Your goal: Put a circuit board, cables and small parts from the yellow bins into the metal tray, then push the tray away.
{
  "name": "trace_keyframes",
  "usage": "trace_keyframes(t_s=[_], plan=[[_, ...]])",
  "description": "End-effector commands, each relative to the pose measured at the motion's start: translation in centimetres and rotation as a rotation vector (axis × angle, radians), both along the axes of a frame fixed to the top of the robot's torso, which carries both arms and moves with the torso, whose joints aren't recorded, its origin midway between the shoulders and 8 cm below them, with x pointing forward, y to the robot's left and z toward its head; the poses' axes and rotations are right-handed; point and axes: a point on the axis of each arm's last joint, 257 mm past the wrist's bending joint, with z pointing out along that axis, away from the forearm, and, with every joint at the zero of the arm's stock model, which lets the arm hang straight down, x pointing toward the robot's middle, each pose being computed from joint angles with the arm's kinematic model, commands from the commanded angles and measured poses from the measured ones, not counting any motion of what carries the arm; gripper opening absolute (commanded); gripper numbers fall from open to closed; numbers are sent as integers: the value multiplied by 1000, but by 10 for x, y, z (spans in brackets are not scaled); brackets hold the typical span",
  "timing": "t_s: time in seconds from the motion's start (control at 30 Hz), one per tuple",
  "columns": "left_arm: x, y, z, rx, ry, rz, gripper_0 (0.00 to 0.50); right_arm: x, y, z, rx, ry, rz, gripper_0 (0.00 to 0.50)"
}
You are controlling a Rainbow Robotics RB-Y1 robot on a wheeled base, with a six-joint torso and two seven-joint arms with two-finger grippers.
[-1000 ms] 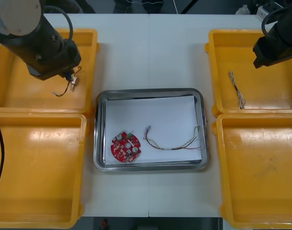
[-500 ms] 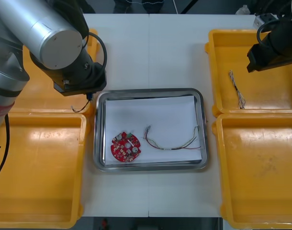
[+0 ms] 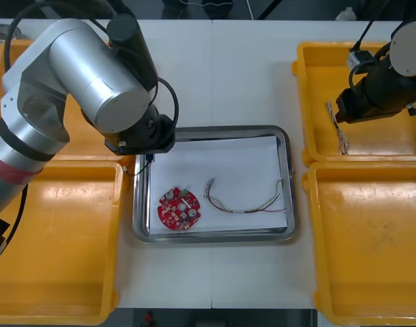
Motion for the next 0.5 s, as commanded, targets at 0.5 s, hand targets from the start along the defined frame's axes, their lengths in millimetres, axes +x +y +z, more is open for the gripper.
trace_keyframes(t_s=[0.5], plan=[[17,-21,-50,33,-6,-43,0,21,-5,-47,1,-9,-33,500]])
